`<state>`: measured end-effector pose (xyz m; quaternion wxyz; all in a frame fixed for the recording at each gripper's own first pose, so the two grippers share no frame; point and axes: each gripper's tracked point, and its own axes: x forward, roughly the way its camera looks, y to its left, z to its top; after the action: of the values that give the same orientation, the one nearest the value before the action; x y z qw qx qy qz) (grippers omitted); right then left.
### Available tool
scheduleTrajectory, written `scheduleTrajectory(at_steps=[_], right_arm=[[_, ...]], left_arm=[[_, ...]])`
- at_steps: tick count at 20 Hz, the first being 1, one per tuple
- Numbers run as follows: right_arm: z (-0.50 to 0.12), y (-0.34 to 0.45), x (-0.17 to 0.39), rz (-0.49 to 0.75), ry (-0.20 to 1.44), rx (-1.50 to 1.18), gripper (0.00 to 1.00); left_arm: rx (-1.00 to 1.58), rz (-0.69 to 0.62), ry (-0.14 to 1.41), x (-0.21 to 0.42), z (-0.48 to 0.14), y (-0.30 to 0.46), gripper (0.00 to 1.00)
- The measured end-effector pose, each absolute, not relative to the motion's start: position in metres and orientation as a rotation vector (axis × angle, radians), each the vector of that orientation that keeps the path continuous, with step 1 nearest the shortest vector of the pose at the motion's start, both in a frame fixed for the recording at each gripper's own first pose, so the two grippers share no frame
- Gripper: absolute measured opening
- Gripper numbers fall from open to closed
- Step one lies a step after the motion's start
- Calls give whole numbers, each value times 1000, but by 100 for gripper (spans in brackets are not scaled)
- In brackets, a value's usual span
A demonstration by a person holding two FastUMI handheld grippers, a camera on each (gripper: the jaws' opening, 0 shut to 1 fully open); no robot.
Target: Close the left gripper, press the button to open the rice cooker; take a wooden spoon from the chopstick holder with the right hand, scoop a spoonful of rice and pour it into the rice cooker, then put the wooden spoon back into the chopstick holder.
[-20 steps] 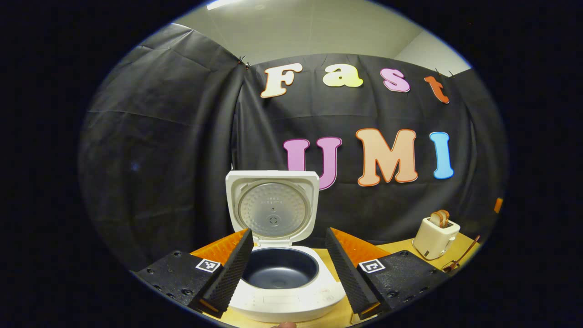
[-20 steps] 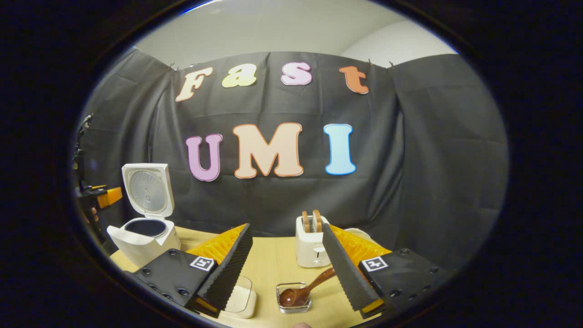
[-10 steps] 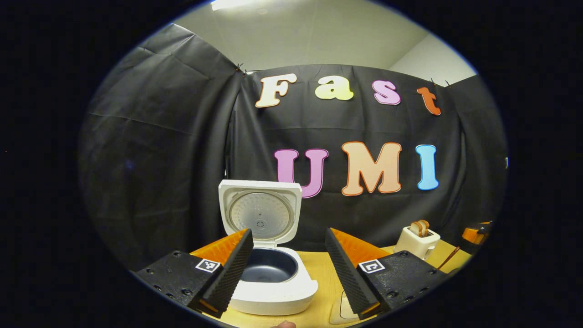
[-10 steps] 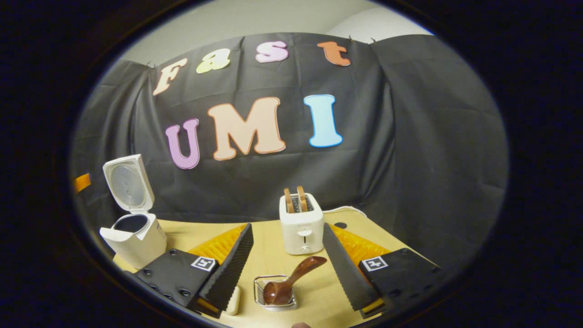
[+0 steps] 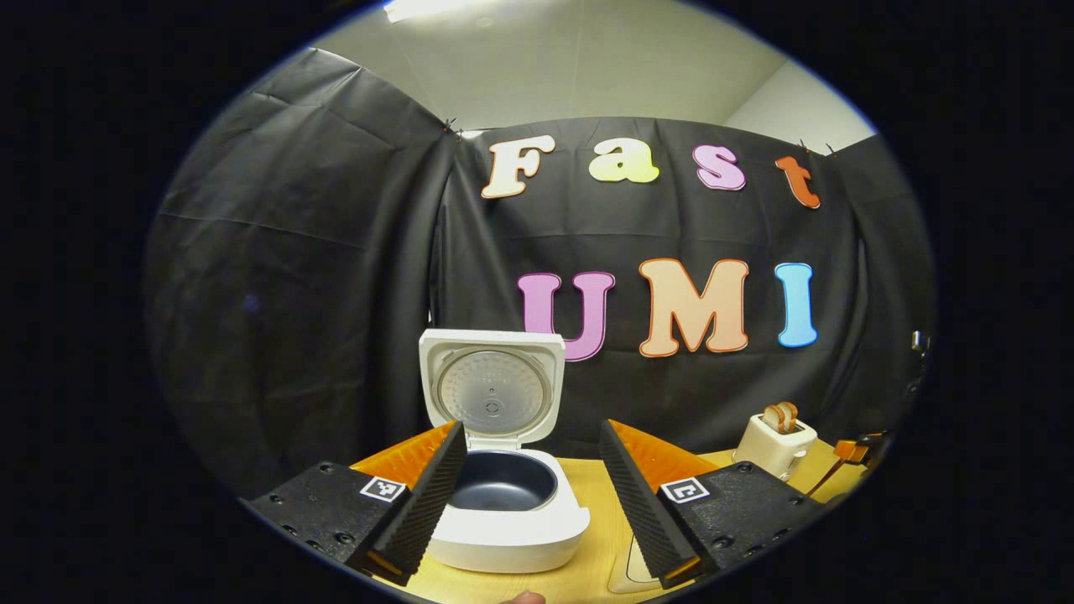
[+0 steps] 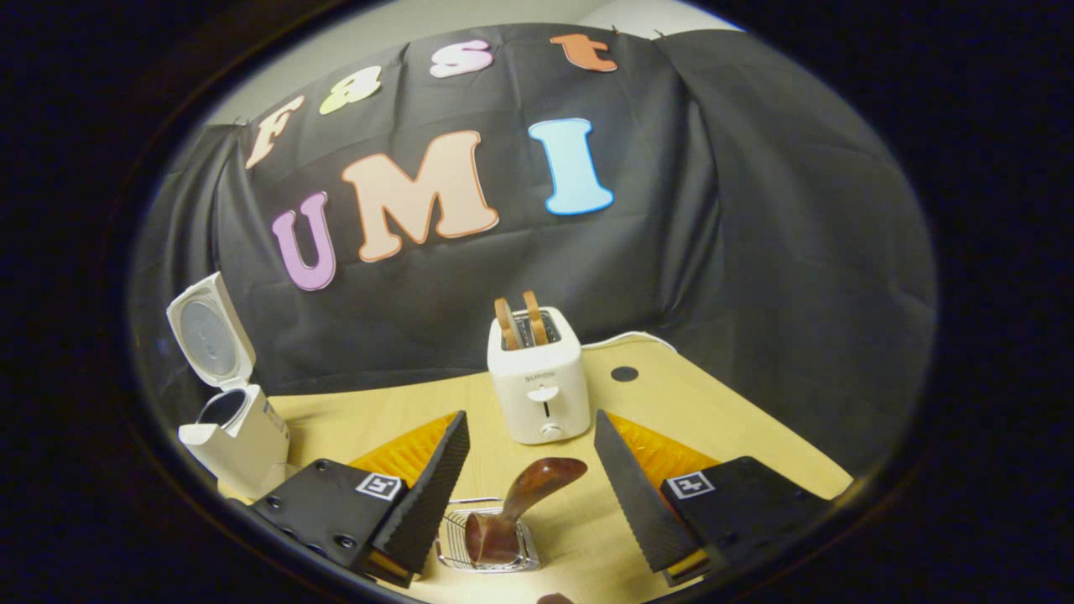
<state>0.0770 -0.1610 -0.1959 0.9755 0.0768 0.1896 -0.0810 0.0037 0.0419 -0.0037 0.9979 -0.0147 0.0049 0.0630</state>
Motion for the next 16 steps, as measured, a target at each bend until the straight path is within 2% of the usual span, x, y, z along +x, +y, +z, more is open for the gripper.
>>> scheduleTrajectory(at_steps=[1,6,7,9,10,14,16], right_arm=[[-203,-162,80,-165,396,159,99],[-247,-158,87,-155,490,208,96],[-254,-155,89,-142,509,222,96],[-267,-148,87,-120,551,247,96],[-274,-144,87,-110,567,256,96],[-290,-131,87,-80,618,285,96],[-296,-128,84,-78,641,281,73]], left_arm=[[-26,131,10,3,-3,43,94],[-17,154,17,-2,-3,45,94],[-19,156,20,-2,-4,45,91],[-18,165,30,-1,-7,46,91],[-18,167,34,-1,-8,46,94],[-12,174,42,0,-11,46,94],[-10,178,48,1,-14,48,94]])
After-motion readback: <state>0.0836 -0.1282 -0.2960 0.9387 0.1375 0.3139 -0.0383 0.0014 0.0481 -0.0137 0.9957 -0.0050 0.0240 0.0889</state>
